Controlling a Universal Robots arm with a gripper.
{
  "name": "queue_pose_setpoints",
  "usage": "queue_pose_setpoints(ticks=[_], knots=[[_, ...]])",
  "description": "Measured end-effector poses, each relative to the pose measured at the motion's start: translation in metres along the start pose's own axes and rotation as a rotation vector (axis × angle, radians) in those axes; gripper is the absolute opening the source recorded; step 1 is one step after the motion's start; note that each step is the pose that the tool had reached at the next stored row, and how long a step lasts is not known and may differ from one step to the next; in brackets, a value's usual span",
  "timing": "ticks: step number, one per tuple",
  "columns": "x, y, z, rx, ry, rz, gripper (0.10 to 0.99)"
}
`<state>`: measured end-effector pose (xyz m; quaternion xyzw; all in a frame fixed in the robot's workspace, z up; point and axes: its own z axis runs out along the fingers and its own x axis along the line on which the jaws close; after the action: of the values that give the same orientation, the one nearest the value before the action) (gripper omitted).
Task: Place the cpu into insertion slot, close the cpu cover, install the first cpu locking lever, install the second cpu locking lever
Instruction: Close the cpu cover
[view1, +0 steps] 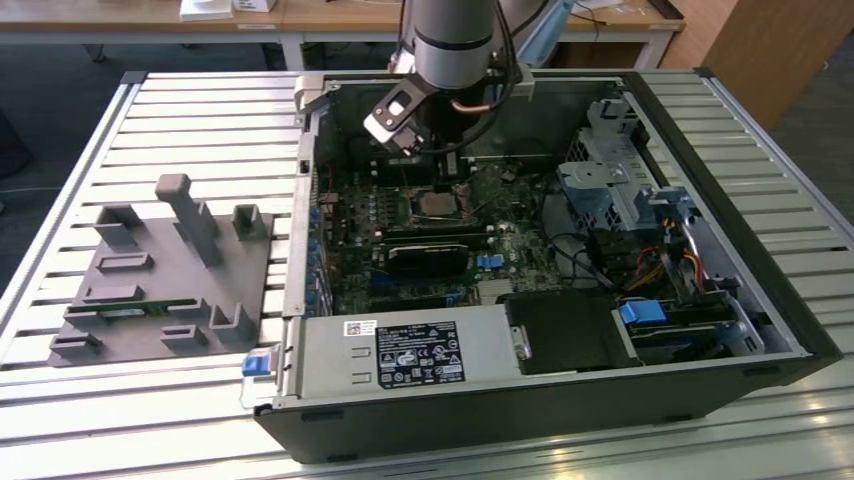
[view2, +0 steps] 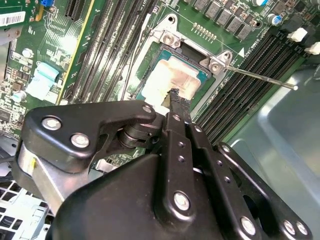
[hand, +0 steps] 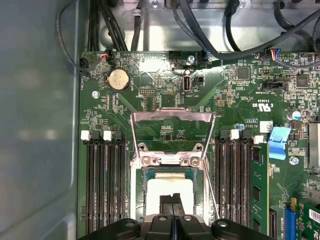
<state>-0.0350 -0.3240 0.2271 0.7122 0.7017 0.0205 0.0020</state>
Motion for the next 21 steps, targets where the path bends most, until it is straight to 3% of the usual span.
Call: queue_pose_setpoints(ticks=[12, 18, 21], knots=[[0.0002, 0.0003, -0.0078, 0.001, 0.0005, 0.0, 0.118], [0.0006, 0.0008, -0.024, 0.003, 0.0009, 0.0, 0.118], [0.0004, 0.0009, -0.0271, 0.003, 0.0018, 0.0, 0.118]])
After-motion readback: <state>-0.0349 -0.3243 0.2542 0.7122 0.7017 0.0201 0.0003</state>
